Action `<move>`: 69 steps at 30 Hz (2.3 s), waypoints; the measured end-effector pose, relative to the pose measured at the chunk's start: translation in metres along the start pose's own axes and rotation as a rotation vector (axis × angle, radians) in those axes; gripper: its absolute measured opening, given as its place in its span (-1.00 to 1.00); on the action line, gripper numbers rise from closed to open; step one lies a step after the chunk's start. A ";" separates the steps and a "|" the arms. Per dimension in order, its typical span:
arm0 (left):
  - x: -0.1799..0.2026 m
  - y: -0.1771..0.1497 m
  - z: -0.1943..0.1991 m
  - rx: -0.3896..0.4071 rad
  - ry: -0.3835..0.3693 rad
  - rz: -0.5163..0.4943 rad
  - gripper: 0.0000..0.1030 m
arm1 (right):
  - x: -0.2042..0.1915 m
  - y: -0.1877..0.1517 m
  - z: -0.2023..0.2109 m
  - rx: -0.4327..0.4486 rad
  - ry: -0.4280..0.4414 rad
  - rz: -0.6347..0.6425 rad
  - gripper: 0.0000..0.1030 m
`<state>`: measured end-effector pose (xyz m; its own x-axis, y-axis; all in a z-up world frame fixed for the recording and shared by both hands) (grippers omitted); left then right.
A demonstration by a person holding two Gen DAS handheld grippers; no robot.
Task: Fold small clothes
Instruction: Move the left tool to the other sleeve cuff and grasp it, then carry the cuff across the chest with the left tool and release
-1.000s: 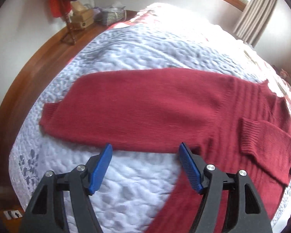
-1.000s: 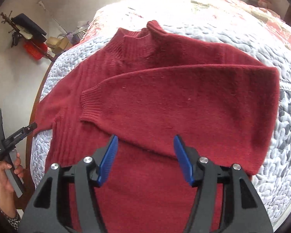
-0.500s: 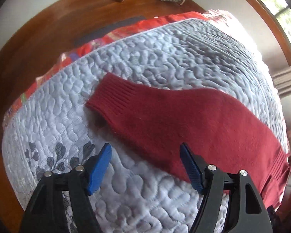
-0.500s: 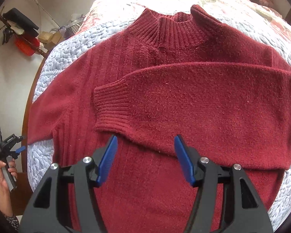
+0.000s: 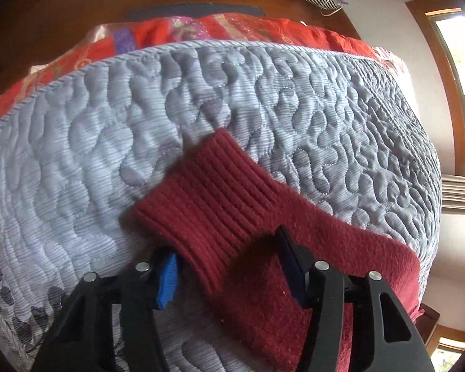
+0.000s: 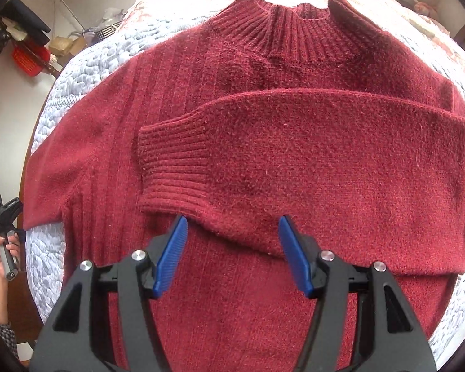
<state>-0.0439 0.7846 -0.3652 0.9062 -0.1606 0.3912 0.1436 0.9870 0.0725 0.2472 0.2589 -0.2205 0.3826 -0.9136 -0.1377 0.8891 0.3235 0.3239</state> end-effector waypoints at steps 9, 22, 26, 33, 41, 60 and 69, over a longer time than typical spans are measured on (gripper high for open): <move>0.029 0.006 0.044 0.192 -0.034 -0.117 -0.85 | 0.004 0.000 0.001 0.010 0.005 -0.015 0.21; 0.208 -0.101 0.135 0.357 -0.271 -0.589 -0.85 | 0.038 -0.011 0.029 0.062 -0.009 -0.048 0.23; 0.260 -0.159 0.132 0.328 -0.331 -0.729 -0.85 | 0.054 -0.018 0.035 0.065 -0.013 -0.061 0.23; 0.329 -0.267 0.108 0.206 -0.446 -0.870 -0.85 | 0.087 -0.026 0.044 0.073 -0.024 -0.091 0.23; 0.377 -0.381 0.064 0.085 -0.475 -1.037 -0.84 | 0.119 -0.033 0.045 0.073 -0.020 -0.124 0.23; 0.325 -0.343 0.083 0.035 -0.392 -1.020 0.40 | 0.107 -0.009 0.046 0.072 0.147 -0.137 0.25; 0.282 -0.254 0.058 0.139 -0.109 -0.933 0.38 | 0.044 0.013 0.015 -0.003 0.232 -0.098 0.25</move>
<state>0.1518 0.4878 -0.2206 0.4068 -0.8907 0.2031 0.7360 0.4512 0.5046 0.2716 0.2196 -0.2086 0.3417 -0.8598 -0.3794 0.9254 0.2374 0.2954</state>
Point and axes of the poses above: each gripper's, at about its wrist camera, not at the fingertips, and z roughly against the way its jaws point, x to its right, y to its top, the point moved 3 cm from there along -z, roughly the way its jaws point, and after that the axes turned 7 degrees about x, right-handed, at the moved point
